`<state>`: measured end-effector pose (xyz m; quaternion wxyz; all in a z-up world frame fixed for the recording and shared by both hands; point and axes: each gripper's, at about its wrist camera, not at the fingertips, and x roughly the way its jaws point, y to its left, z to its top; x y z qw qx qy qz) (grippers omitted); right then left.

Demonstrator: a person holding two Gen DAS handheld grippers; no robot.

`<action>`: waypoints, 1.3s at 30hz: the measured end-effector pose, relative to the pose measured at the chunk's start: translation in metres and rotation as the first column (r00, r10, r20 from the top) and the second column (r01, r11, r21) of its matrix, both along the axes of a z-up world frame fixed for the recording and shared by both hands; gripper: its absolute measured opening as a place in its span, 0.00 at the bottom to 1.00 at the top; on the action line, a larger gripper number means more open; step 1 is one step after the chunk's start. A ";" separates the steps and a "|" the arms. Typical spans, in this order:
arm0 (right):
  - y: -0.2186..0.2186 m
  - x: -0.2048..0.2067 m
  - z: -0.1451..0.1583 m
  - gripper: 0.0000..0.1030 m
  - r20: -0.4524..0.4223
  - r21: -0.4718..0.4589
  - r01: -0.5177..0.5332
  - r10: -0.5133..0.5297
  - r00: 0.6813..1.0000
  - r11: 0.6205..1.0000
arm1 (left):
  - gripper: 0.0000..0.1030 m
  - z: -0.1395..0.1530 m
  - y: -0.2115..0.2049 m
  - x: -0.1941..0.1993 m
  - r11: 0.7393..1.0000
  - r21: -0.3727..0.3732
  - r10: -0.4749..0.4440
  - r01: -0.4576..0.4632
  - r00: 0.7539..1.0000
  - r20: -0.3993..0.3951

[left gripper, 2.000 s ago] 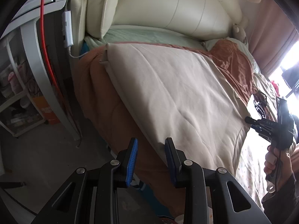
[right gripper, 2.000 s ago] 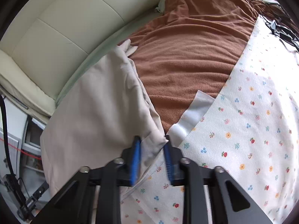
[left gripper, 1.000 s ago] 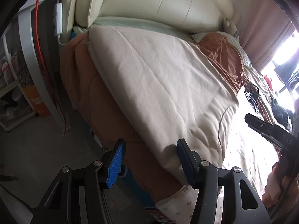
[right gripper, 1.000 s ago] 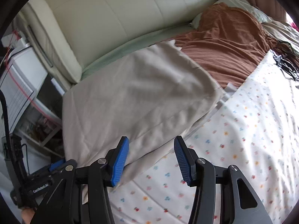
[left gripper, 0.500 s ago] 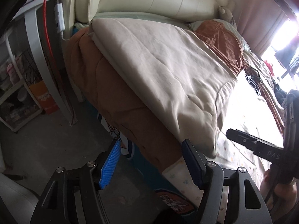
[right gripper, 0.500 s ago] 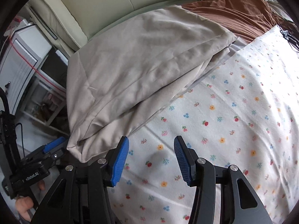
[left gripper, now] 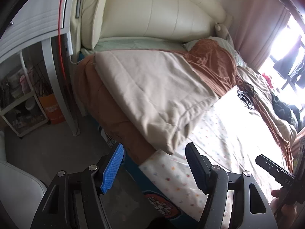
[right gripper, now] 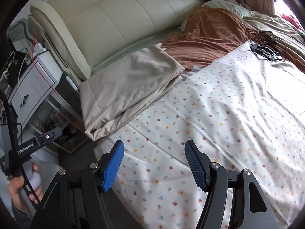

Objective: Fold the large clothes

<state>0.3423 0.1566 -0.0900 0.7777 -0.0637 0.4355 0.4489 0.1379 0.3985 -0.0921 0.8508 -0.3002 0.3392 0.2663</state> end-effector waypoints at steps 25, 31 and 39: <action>-0.202 -0.045 0.068 0.98 0.175 0.163 0.121 -0.150 0.973 0.979 | 0.97 0.095 -0.182 -0.025 0.934 0.341 -0.150 0.106 0.983 0.104; -0.245 -0.073 0.084 1.00 0.221 0.193 0.190 -0.232 0.947 0.963 | 0.99 0.111 -0.219 -0.040 0.909 0.385 -0.232 0.162 0.962 0.142; -0.298 -0.120 0.087 1.00 0.243 0.221 0.285 -0.335 0.910 0.933 | 0.99 0.117 -0.261 -0.067 0.876 0.425 -0.322 0.227 0.932 0.166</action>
